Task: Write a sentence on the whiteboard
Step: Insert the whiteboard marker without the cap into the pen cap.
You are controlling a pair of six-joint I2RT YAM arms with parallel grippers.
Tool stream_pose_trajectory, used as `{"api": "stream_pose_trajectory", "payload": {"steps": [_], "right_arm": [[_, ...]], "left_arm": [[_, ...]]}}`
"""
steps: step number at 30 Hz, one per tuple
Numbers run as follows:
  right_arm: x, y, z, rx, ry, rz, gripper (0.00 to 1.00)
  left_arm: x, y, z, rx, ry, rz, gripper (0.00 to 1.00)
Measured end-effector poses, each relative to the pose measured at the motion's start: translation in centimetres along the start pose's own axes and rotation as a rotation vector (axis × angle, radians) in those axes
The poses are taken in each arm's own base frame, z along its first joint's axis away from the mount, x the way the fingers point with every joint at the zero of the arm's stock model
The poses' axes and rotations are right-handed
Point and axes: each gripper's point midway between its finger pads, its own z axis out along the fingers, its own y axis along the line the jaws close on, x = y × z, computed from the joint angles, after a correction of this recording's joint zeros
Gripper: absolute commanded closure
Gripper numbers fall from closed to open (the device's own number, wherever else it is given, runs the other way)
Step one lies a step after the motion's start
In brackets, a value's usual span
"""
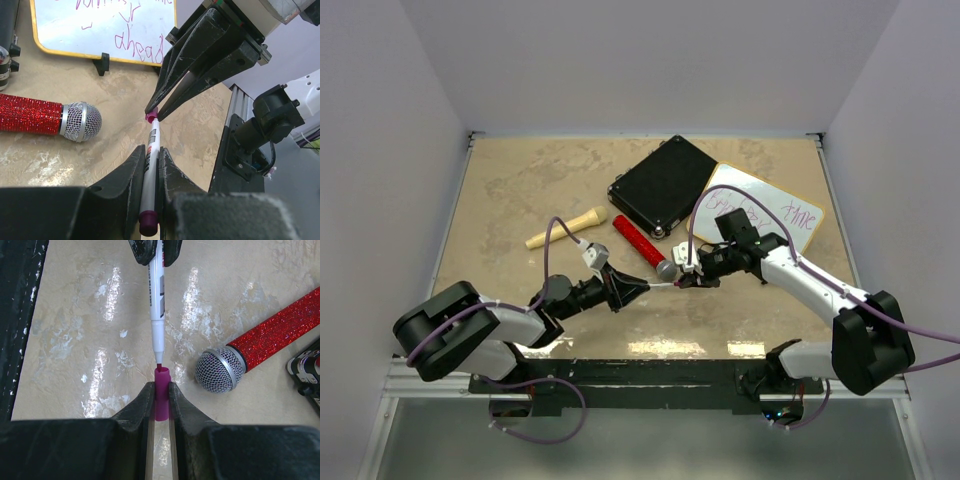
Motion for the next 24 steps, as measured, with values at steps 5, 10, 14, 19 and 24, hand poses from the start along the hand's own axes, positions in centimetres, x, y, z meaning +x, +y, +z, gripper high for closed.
{"api": "stream_pose_trajectory", "payload": {"steps": [5, 10, 14, 19, 24], "right_arm": [[-0.01, -0.02, 0.0, 0.001, 0.0, 0.002, 0.99], [-0.05, -0.1, 0.01, 0.004, -0.002, 0.002, 0.99], [-0.05, -0.1, 0.01, 0.004, -0.002, 0.003, 0.99], [-0.05, -0.09, 0.01, 0.004, -0.002, 0.003, 0.99], [-0.05, -0.09, 0.01, 0.004, -0.002, 0.005, 0.99]], "left_arm": [[-0.08, -0.04, -0.06, -0.003, 0.001, 0.009, 1.0], [-0.79, -0.36, -0.15, 0.002, -0.019, 0.032, 1.0], [-0.83, -0.27, -0.18, -0.002, -0.019, 0.041, 1.0], [-0.55, -0.01, -0.22, -0.012, -0.008, 0.046, 1.0], [-0.41, 0.08, -0.24, -0.015, -0.003, 0.048, 1.0]]}}
